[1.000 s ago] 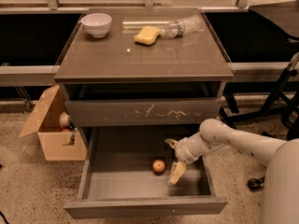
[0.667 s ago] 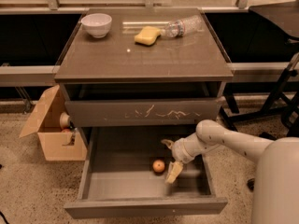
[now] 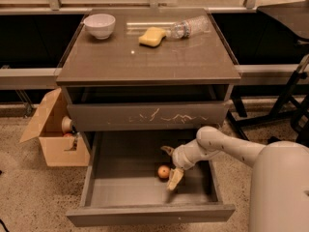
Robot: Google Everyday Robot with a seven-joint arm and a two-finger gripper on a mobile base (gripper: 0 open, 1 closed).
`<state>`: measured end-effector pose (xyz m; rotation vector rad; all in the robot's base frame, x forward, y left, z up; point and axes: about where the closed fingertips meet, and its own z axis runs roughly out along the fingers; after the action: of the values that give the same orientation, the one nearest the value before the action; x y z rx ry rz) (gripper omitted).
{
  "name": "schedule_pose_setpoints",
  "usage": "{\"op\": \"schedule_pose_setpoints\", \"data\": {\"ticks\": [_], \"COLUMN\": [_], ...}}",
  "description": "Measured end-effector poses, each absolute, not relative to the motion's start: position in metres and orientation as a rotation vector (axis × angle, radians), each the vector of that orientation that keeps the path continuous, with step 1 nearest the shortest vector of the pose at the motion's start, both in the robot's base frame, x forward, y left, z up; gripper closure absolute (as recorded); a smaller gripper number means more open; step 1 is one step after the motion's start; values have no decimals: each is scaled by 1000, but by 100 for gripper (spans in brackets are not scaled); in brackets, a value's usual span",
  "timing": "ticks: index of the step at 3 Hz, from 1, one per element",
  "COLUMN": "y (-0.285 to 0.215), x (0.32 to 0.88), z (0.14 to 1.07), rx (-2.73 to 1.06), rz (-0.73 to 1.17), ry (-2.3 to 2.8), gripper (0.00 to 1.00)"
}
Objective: Pick orange from middle drawer and place on counter
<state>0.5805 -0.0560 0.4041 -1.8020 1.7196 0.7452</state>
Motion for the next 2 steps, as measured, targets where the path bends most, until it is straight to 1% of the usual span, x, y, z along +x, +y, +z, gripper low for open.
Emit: {"op": "schedule_pose_setpoints", "data": {"ticks": [1, 2], "y": [-50, -49], "x": [581, 580], "z": [395, 385], "rx": [-1810, -1823], "rz": [752, 762], "ry": [1713, 1724], "gripper": [17, 40]}}
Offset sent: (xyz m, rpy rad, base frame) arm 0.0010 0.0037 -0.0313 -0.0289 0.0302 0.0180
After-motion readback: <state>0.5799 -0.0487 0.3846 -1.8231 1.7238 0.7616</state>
